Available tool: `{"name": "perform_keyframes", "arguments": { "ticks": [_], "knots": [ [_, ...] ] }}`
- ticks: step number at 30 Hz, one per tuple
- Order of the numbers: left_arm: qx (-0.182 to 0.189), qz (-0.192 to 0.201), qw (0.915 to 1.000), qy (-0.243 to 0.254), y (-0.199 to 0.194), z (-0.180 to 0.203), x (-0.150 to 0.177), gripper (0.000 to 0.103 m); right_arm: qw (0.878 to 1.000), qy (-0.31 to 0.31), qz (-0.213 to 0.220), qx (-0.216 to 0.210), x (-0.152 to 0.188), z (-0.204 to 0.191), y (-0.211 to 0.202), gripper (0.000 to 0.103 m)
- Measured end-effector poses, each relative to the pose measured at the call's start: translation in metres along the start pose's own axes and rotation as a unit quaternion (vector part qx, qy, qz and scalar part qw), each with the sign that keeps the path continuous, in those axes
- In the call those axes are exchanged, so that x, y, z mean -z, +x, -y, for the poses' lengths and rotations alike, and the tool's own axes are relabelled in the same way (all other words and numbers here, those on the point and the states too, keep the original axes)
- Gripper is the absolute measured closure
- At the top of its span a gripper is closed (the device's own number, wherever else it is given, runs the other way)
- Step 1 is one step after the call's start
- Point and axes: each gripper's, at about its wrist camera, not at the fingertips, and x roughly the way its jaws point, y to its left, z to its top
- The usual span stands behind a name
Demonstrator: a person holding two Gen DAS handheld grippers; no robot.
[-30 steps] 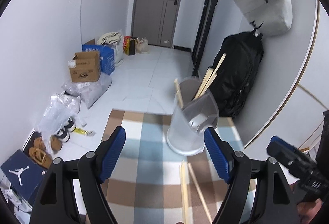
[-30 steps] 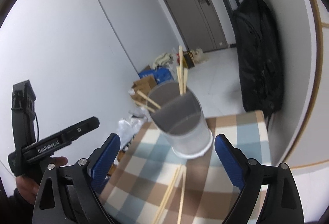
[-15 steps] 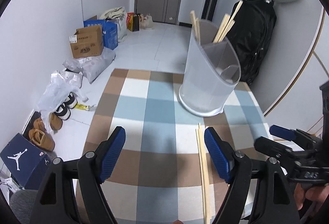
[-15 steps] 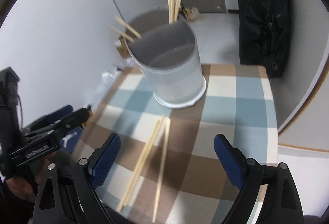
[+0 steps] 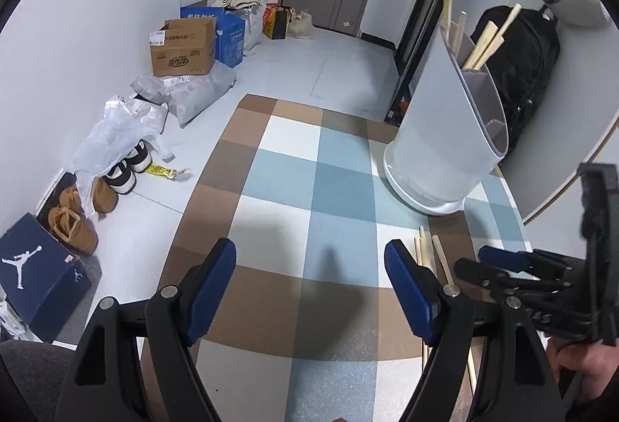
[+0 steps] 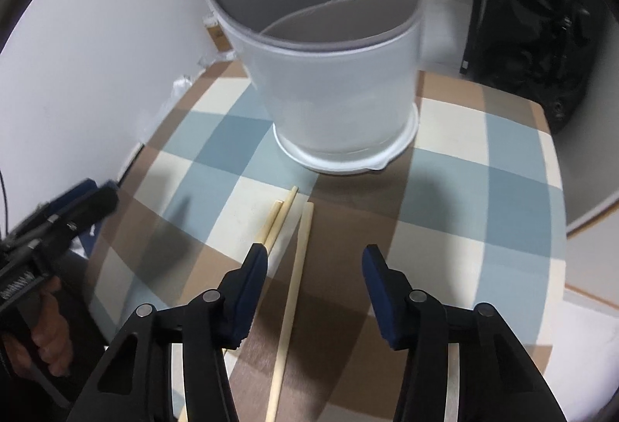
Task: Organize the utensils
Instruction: 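Move the right tool back down to the loose wooden chopsticks, then close the right tool on another wooden chopstick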
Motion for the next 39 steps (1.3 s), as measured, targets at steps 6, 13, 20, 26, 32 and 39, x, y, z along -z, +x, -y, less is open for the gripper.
{"name": "perform_keyframes", "arguments": {
  "ticks": [6,13,20,26,32,39],
  "knots": [
    [0.011,-0.016,0.9997,-0.017,0.008,-0.007,-0.003,0.028,0.999,-0.014,-0.021,0.024,-0.007,-0.005,0.015,0.069],
    [0.003,-0.017,0.9997,-0.017,0.009,-0.01,-0.003,0.028,0.998,-0.027,-0.025,0.057,-0.016,-0.014,0.021,0.078],
    [-0.002,-0.02,0.9998,-0.009,0.009,-0.008,-0.001,0.028,0.996,-0.04,-0.026,0.072,-0.017,-0.02,0.021,0.096],
    [-0.014,-0.026,0.9996,0.003,0.012,-0.006,0.002,0.028,0.997,-0.038,-0.019,0.06,-0.013,-0.015,0.015,0.097],
    [-0.024,-0.041,0.9984,0.029,0.018,0.002,0.005,0.028,0.999,-0.016,0.003,0.044,-0.01,-0.006,0.002,0.097],
    [-0.016,-0.09,0.9937,0.065,0.028,0.024,0.021,0.028,0.998,0.015,0.053,0.028,0.001,0.017,-0.039,0.097]
  ]
}}
